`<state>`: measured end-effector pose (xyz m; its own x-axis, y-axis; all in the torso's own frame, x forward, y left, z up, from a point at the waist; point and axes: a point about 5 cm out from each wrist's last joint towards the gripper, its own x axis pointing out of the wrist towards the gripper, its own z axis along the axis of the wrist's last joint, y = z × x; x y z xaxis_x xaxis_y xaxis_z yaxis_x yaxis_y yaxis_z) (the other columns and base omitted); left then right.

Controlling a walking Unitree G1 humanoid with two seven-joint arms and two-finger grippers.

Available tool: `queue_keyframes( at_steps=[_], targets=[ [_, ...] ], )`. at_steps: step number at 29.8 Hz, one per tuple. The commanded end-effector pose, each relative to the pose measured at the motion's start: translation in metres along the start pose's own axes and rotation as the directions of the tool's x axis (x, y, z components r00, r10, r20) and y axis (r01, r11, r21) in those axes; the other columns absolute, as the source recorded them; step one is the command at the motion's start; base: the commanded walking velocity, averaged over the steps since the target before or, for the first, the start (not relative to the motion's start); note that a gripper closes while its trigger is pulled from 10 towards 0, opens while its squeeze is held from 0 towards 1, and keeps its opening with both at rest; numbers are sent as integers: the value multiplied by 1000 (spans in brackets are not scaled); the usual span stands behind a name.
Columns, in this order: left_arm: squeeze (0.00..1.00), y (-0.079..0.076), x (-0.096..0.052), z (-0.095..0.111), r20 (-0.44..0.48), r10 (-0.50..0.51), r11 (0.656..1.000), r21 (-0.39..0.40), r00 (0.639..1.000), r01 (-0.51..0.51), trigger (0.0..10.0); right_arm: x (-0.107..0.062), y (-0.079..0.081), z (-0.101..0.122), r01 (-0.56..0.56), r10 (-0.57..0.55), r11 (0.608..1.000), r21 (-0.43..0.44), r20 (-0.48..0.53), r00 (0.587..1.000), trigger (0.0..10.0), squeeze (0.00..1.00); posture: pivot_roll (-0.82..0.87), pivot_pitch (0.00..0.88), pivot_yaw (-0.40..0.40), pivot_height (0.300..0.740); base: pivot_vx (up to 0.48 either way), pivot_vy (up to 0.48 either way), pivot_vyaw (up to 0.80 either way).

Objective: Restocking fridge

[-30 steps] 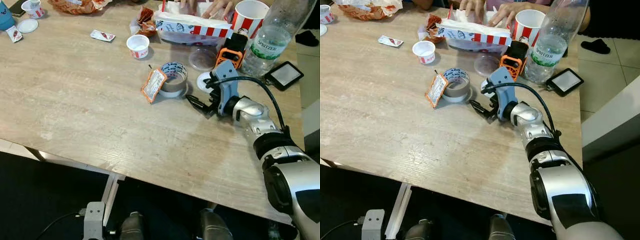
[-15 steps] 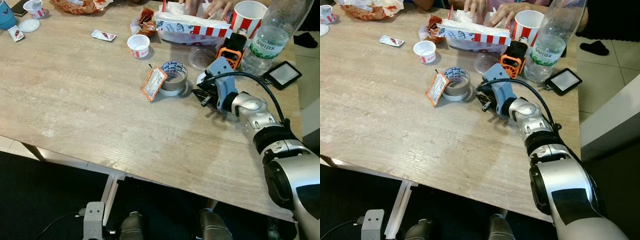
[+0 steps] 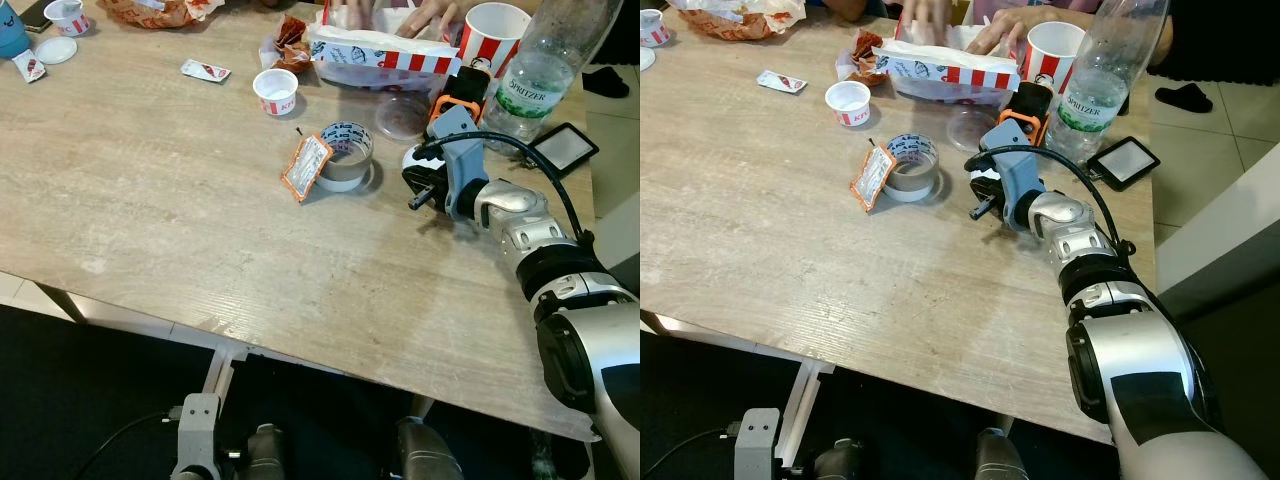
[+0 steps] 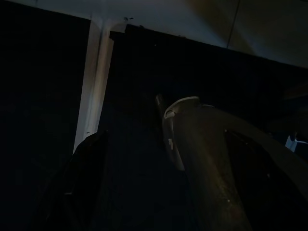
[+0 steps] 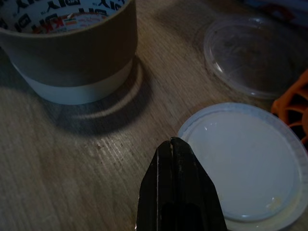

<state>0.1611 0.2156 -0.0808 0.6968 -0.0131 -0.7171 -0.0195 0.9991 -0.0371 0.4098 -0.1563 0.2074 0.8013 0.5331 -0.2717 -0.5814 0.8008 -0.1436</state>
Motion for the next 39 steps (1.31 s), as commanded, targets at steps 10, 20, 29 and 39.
queue_keyframes(
  at_steps=[10,20,29,39],
  targets=[
    [0,-6,0,-7,-35,6,998,-67,999,-8,10000,-29,-13,19,-266,236,954,135,205,950,0,0,-66,200,-19,740,0,0,0],
    [0,0,1,-3,-26,16,997,-82,1000,-18,10000,-38,-18,-4,-197,194,980,30,99,976,10000,0,-71,190,-12,740,0,0,0],
    [0,-2,-1,-8,-39,-3,998,-66,999,1,10000,-31,-14,4,-203,207,976,-83,44,977,10000,1000,-85,211,-17,740,0,0,0],
    [0,-1,-3,-11,-40,0,998,-70,999,-3,10000,-18,-8,5,-146,148,984,-102,11,989,10000,1000,-76,223,-27,740,0,0,0]
  ],
)
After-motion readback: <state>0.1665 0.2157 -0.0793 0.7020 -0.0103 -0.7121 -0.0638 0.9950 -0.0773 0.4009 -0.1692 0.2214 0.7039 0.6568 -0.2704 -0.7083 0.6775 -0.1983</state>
